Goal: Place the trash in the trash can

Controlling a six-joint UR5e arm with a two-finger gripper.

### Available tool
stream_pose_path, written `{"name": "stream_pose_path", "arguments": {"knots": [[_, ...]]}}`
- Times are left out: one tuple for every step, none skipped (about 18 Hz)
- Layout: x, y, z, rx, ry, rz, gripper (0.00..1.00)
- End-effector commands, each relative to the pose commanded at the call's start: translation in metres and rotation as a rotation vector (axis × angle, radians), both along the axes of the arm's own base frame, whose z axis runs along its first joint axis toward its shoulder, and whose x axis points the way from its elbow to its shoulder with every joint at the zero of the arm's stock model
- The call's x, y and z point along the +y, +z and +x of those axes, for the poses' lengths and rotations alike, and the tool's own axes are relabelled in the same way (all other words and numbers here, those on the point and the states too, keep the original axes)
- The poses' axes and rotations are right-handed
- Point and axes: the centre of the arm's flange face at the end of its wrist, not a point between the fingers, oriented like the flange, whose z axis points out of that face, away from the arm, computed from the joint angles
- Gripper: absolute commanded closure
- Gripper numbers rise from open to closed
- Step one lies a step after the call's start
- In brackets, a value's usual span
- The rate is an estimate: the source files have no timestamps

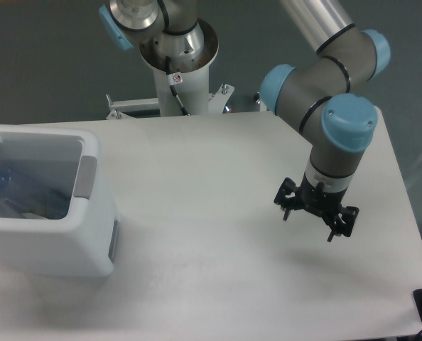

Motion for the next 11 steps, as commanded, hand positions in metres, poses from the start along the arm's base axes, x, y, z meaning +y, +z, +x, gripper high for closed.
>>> {"name": "stream_pose_path", "arguments": {"knots": [[-0.0043, -0.0029, 0.0000, -0.001, -0.031, -0.012, 0.00], [-0.0065, -0.0056, 0.0001, 0.003, -0.088, -0.015, 0.00], [-0.0058, -0.0049, -0.0006, 0.002, -0.110, -0.015, 0.00], [-0.0059, -0.0036, -0.0034, 0.002, -0.110, -0.010, 0.00], [-0.0058, -0.0052, -0.0034, 0.000, -0.111, -0.009, 0.00], [-0.0060, -0.0069, -0.0034, -0.002, -0.110, -0.012, 0.00], [-0.0053, -0.0069, -0.0028, -0.002, -0.107, -0.013, 0.00], [-0.0066, -0.0089, -0.0026, -0.005, -0.104, -0.014, 0.00], [-0.0056, -0.0099, -0.0021, -0.007, -0.104, -0.014, 0.00], [-0.0056, -0.0099, -0.0021, -0.007, -0.101, -0.013, 0.00], [-0.0062, -0.0099, -0.0027, -0.008, -0.100, -0.012, 0.00]]}}
